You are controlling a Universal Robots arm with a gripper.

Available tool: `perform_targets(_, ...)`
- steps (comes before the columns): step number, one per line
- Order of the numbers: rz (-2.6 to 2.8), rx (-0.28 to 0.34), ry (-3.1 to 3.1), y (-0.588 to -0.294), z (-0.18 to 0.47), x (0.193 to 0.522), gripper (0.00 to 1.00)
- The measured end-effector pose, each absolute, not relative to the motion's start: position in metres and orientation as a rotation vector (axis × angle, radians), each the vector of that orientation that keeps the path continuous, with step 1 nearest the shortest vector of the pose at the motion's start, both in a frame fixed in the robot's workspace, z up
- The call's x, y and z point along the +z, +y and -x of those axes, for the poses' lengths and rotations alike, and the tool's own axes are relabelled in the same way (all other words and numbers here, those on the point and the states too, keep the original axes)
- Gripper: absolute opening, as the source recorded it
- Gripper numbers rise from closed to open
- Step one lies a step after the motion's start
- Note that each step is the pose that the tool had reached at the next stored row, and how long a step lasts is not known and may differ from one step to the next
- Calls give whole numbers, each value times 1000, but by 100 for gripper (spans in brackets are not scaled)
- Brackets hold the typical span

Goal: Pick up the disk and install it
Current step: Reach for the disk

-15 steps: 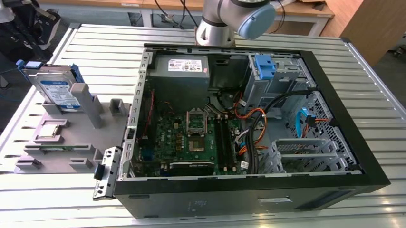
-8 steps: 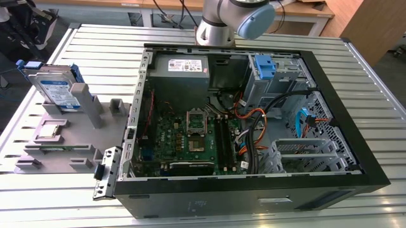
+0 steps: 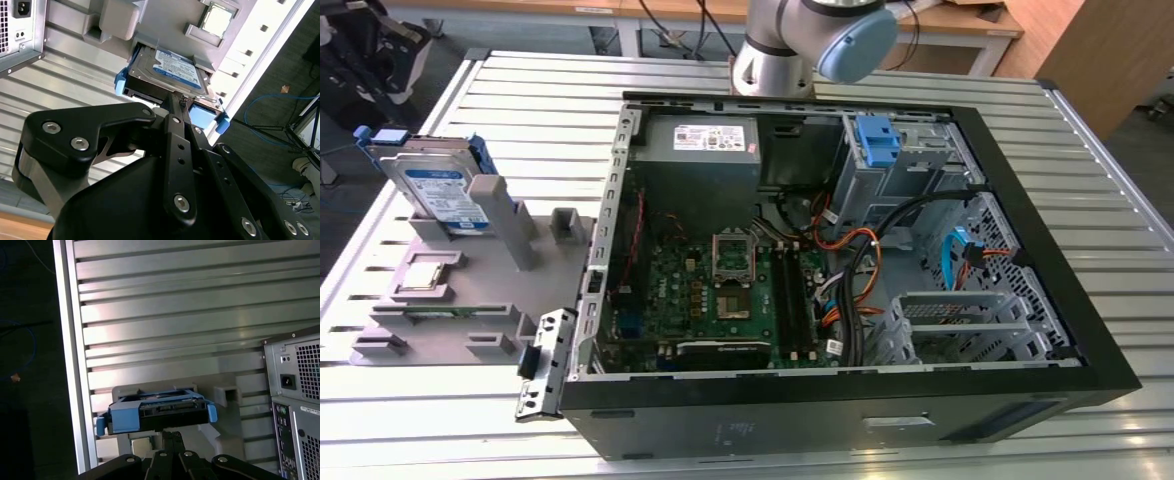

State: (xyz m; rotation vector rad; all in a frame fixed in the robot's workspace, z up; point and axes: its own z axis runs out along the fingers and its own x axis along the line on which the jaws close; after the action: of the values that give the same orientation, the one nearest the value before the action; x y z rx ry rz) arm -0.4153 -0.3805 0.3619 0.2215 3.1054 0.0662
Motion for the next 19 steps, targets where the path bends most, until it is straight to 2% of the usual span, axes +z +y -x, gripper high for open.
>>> perform_targets(19,-224,66,3106,-376,423,353,11)
